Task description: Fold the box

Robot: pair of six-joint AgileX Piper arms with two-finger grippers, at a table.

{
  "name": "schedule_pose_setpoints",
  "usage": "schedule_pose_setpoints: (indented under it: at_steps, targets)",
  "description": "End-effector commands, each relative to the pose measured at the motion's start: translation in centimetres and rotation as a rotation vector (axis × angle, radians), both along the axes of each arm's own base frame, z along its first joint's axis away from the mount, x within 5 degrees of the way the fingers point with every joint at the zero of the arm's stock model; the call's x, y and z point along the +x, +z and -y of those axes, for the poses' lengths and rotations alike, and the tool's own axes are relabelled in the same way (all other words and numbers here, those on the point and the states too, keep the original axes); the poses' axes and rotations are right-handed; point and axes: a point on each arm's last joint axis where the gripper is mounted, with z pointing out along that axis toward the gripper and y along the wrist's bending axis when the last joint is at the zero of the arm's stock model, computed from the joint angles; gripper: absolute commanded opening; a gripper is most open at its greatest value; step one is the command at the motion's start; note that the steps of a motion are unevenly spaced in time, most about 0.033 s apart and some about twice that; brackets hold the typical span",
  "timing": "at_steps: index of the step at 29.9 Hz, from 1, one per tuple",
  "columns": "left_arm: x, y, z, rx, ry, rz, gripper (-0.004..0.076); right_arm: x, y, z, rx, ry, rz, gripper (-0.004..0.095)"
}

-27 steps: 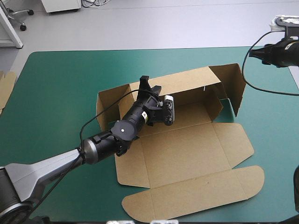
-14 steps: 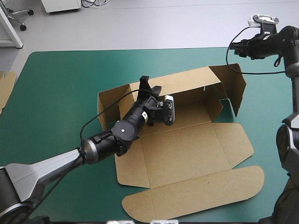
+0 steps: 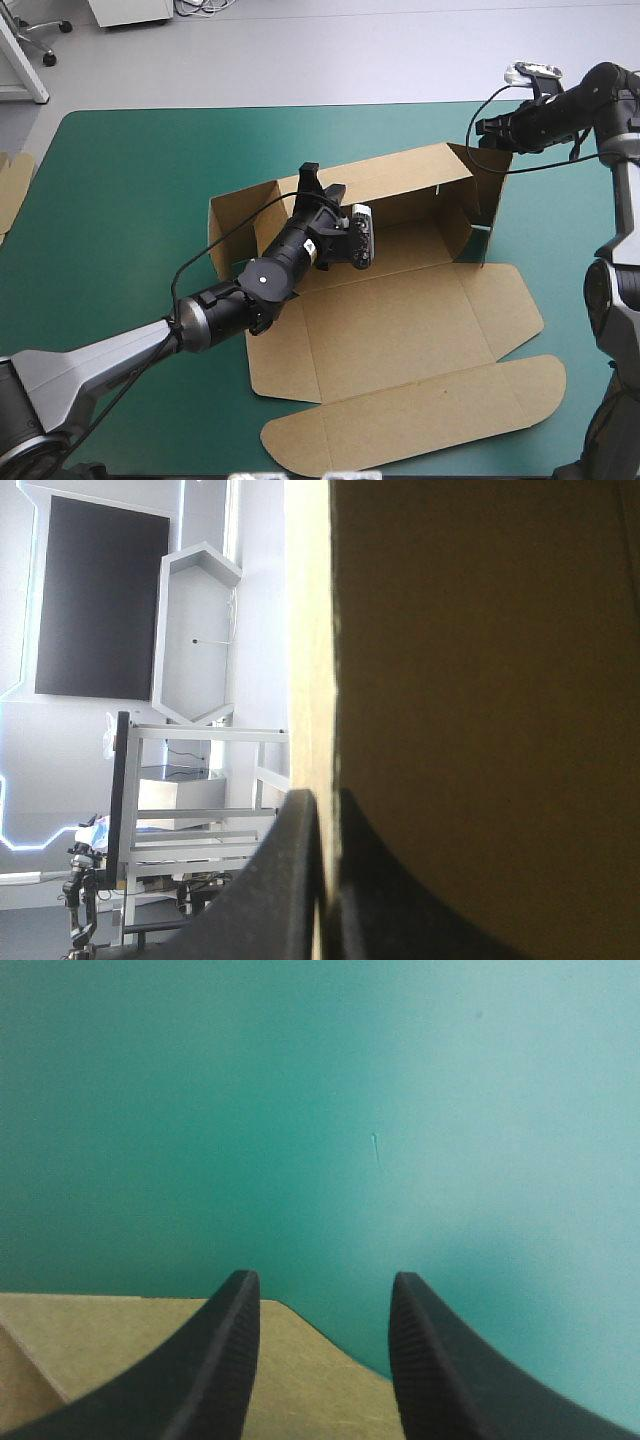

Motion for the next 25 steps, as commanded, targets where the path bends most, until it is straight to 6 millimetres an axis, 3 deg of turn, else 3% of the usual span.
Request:
schedule_pose_setpoints:
  at_steps: [1,7,19,25]
  targets:
    - [-0.2,1.7,-0.3,-0.056,0.023,0.024,-0.0015,-2.2,4.8,-0.6,0.020,0.030,0.125,0.0372]
    - [0.0,1.3,0.0,-0.005,0.004,0.054,-0.0015,-3.1,5.4,-0.9,0.031,0.057,0.134,0.0372]
    - [0.2,0.9,0.1,0.006,0.008,0.050,-0.0015,-5.2,2.6,-0.8,0.028,0.077,0.108,0.0372]
    - [0.2,0.9,0.1,0.007,0.012,0.052,-0.0015,-7.2,1.6,0.5,0.129,0.070,0.232,0.0350]
